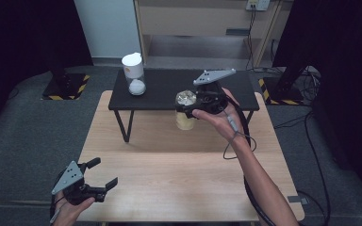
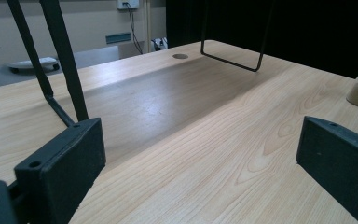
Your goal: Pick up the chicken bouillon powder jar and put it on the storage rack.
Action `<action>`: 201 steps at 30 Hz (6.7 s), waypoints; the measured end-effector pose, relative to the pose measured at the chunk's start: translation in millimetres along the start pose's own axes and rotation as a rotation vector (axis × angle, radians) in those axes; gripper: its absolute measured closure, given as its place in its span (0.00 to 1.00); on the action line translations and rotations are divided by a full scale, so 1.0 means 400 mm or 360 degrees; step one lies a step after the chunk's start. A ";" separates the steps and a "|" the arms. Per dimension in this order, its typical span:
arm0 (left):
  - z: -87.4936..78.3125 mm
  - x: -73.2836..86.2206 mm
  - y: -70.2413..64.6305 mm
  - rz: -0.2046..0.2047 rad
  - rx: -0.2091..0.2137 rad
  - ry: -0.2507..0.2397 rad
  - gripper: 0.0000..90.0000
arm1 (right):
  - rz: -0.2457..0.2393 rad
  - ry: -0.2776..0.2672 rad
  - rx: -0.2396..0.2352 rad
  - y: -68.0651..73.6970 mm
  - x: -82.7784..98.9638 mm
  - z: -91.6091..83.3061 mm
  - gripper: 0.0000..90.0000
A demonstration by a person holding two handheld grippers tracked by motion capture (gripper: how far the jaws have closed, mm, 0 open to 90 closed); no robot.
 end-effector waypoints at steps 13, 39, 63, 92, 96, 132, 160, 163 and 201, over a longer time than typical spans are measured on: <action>-0.001 0.000 0.000 -0.0002 -0.0003 0.0001 0.01 | 0.0067 0.0004 0.0106 -0.004 -0.048 0.012 0.39; 0.000 0.002 0.003 -0.0013 0.0005 -0.0002 0.01 | 0.0184 -0.0048 0.0317 -0.018 -0.099 0.062 0.39; 0.000 0.002 0.004 -0.0020 0.0004 -0.0001 0.01 | 0.0240 -0.0052 0.0451 -0.047 -0.137 0.134 0.39; 0.001 0.004 0.008 -0.0025 0.0012 -0.0004 0.01 | 0.0310 -0.0027 0.0463 -0.094 -0.124 0.192 0.39; 0.002 0.004 0.008 -0.0026 0.0016 -0.0002 0.01 | 0.0329 -0.0030 0.0454 -0.100 -0.118 0.195 0.39; 0.001 0.001 0.006 -0.0014 0.0011 0.0007 0.01 | 0.0312 -0.0151 0.0463 -0.096 -0.102 0.174 0.12; 0.004 0.000 0.004 -0.0007 0.0013 0.0011 0.01 | 0.0150 -0.0342 0.0327 -0.028 -0.104 -0.018 0.10; 0.003 0.000 0.004 -0.0006 0.0012 0.0012 0.01 | 0.0096 -0.0340 0.0307 -0.012 -0.095 -0.034 0.09; 0.004 -0.002 0.004 -0.0005 0.0014 0.0023 0.01 | 0.0036 -0.0439 0.0091 0.053 0.186 -0.130 0.05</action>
Point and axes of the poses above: each handheld gripper's, and its own axes: z roughly forward along the jaws, x roughly out of its underside, y roughly to its left, the point moved 1 cm from there along z, roughly forward along the jaws, and after that the axes turned 9 degrees about y, right-handed, at the moved point
